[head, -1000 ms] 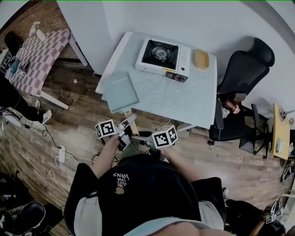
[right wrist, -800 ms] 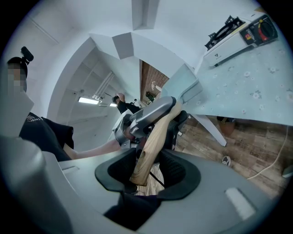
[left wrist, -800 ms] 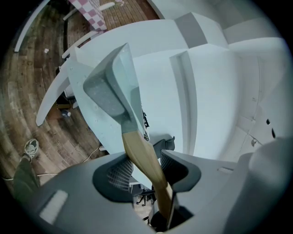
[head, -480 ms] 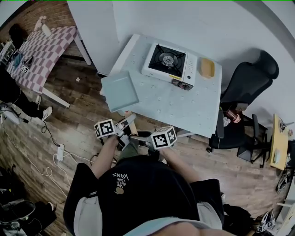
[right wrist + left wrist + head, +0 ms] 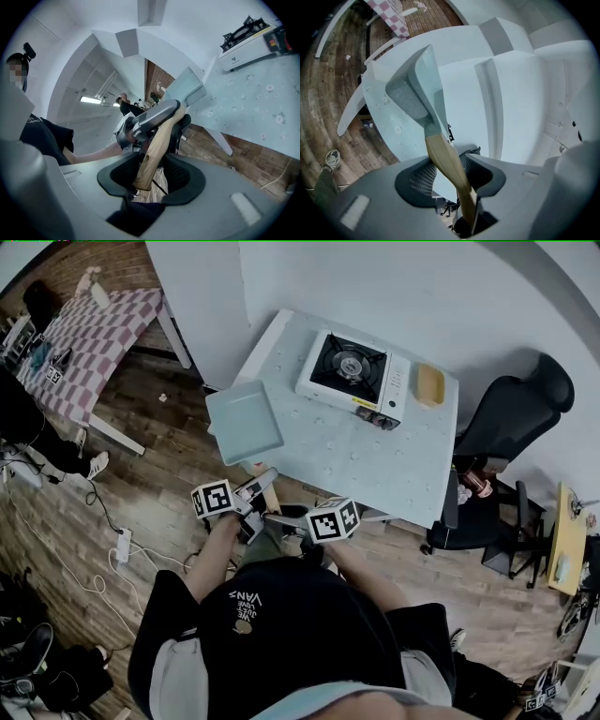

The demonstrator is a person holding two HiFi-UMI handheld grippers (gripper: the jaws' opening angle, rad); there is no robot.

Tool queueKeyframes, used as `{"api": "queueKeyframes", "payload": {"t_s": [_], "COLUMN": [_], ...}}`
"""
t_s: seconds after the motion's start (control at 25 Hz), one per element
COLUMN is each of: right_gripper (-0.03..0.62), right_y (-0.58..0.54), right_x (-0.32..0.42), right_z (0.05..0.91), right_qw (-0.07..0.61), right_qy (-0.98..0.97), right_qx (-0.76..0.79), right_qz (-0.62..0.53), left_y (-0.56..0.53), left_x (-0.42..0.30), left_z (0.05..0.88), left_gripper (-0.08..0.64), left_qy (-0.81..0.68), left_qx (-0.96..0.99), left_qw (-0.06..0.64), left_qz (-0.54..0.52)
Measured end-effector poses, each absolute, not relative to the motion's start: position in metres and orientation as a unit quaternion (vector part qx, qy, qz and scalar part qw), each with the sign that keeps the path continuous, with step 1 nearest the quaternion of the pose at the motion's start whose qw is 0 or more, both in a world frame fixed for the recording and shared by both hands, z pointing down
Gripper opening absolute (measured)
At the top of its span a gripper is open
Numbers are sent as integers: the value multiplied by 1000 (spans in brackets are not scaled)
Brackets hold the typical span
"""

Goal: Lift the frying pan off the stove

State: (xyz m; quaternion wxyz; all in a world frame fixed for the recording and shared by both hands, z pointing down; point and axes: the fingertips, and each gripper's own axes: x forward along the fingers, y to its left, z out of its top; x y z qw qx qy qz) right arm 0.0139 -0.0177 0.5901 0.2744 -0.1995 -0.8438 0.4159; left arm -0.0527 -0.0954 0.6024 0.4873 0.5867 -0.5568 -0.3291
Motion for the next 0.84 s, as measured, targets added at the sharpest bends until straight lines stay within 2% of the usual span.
{"api": "queueKeyframes", "payload": {"t_s": [0.84], "right_gripper": [166], "right_y": [-33], "right_x": [8], "right_z": [583], "right_qw": [268], "right_qy": [-849], "right_qx": [-194], "right_qz": [412], "left_y": [-112], "left_x": [-58], "left_z": [595], "left_gripper": [181], "left_qy": [-554], "left_qx": [593], "left_qw": [488], "left_qz": [-322]}}
